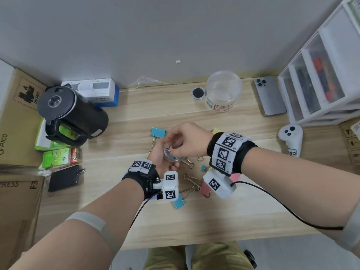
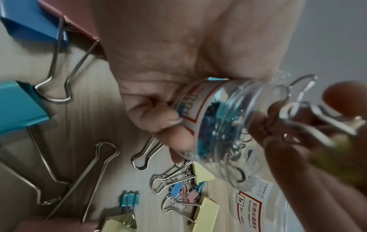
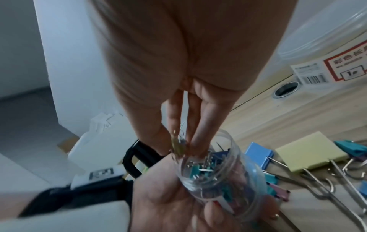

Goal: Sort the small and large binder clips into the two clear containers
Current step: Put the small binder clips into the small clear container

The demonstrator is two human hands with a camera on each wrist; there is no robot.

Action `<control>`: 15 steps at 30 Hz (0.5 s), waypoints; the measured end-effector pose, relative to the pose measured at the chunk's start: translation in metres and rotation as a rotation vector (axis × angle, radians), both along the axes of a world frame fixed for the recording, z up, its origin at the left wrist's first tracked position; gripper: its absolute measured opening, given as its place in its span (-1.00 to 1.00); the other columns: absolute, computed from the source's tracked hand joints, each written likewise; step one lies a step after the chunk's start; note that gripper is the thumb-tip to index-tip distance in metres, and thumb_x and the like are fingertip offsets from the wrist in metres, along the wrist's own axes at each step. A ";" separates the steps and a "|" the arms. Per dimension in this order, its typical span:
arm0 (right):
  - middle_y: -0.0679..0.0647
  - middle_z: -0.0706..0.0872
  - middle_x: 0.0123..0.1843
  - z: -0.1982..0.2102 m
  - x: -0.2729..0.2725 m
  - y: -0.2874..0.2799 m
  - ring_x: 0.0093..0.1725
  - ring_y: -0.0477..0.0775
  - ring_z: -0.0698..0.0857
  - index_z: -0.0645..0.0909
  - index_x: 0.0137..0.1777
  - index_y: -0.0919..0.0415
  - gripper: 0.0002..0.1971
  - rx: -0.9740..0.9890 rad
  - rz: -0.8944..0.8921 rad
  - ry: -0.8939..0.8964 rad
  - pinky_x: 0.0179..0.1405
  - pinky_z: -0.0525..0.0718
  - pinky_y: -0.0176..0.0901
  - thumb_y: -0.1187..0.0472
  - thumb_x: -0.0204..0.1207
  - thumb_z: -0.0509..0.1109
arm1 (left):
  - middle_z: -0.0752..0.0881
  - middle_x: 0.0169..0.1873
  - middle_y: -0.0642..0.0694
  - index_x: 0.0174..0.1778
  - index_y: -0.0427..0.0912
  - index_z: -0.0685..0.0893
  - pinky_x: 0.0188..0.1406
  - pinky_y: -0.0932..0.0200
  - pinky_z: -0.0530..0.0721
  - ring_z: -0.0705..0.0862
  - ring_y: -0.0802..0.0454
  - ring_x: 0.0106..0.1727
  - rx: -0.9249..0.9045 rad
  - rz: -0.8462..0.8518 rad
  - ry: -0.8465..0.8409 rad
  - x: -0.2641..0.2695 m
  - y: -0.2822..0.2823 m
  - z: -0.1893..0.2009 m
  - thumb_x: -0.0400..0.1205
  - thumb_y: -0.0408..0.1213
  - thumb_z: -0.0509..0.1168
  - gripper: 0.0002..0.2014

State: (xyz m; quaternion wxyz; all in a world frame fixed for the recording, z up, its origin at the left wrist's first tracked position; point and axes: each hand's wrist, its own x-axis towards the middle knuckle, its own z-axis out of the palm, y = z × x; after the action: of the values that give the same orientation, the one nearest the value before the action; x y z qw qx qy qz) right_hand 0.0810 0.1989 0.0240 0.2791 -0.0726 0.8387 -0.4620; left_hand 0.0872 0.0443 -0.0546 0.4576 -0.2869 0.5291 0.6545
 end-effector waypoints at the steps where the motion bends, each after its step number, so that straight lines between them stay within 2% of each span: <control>1: -0.05 0.81 0.03 0.000 -0.001 0.001 -0.04 -0.10 0.81 0.72 0.17 0.09 -0.66 -0.038 -0.030 -0.024 0.04 0.81 -0.10 0.27 0.38 0.55 | 0.73 -0.24 -0.30 0.02 -0.18 0.73 -0.64 0.28 0.41 0.54 -0.07 -0.54 0.007 -0.003 0.002 0.000 -0.001 -0.001 0.61 0.38 0.15 -0.37; 4: 0.02 0.82 0.04 0.002 -0.002 0.007 0.00 -0.07 0.82 0.72 0.14 0.20 -0.71 -0.160 -0.143 -0.061 0.12 0.78 -0.19 0.39 0.42 0.54 | 0.76 -0.20 -0.27 0.01 -0.21 0.75 -0.64 0.29 0.41 0.54 -0.06 -0.57 0.022 -0.005 0.007 0.002 -0.005 -0.001 0.65 0.33 0.12 -0.38; 7: 0.03 0.77 -0.14 -0.004 -0.001 0.017 -0.16 -0.06 0.77 0.71 -0.04 0.18 -0.84 -0.206 -0.264 -0.005 0.00 0.78 -0.26 0.43 0.47 0.50 | 0.77 -0.19 -0.24 0.02 -0.19 0.76 -0.62 0.30 0.40 0.52 -0.03 -0.59 0.035 -0.006 -0.021 0.004 -0.009 0.001 0.68 0.25 0.08 -0.42; 9: -0.04 0.71 -0.25 -0.017 0.001 0.027 -0.26 -0.07 0.69 0.70 -0.12 0.14 -0.88 -0.076 -0.301 0.049 -0.07 0.74 -0.19 0.38 0.47 0.49 | 0.80 -0.14 -0.29 0.00 -0.19 0.79 -0.60 0.30 0.40 0.52 -0.03 -0.58 0.045 0.003 -0.048 0.006 -0.013 0.003 0.68 0.23 0.08 -0.43; 10: -0.07 0.71 -0.27 -0.024 0.004 0.034 -0.27 -0.07 0.68 0.70 -0.15 0.14 -0.91 0.022 -0.263 0.051 -0.08 0.73 -0.16 0.35 0.44 0.49 | 0.81 -0.12 -0.30 -0.06 -0.18 0.83 -0.60 0.30 0.41 0.52 -0.02 -0.58 0.046 0.009 -0.055 0.006 -0.014 0.004 0.68 0.22 0.08 -0.41; 13: -0.12 0.74 -0.22 -0.045 0.021 0.048 -0.15 -0.05 0.74 0.74 -0.15 0.10 -0.93 0.355 0.000 -0.018 -0.03 0.75 -0.14 0.22 0.37 0.47 | 0.82 -0.11 -0.32 -0.19 -0.13 0.92 -0.59 0.29 0.40 0.51 -0.01 -0.57 0.045 -0.007 -0.052 0.008 -0.018 0.007 0.69 0.20 0.05 -0.38; 15: -0.13 0.75 -0.15 -0.056 0.036 0.052 -0.08 -0.05 0.74 0.73 -0.10 0.04 -0.88 0.494 0.093 -0.050 0.00 0.76 -0.09 0.11 0.37 0.48 | 0.82 -0.13 -0.31 -0.21 -0.12 0.92 -0.59 0.28 0.39 0.50 0.00 -0.56 0.042 -0.013 -0.047 0.009 -0.019 0.009 0.71 0.19 0.02 -0.36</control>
State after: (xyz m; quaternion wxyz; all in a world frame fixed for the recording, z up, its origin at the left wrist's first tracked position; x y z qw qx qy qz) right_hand 0.1167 0.2510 -0.0316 0.3301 -0.0295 0.9147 -0.2314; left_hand 0.0967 0.0252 -0.0453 0.4801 -0.2888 0.5062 0.6556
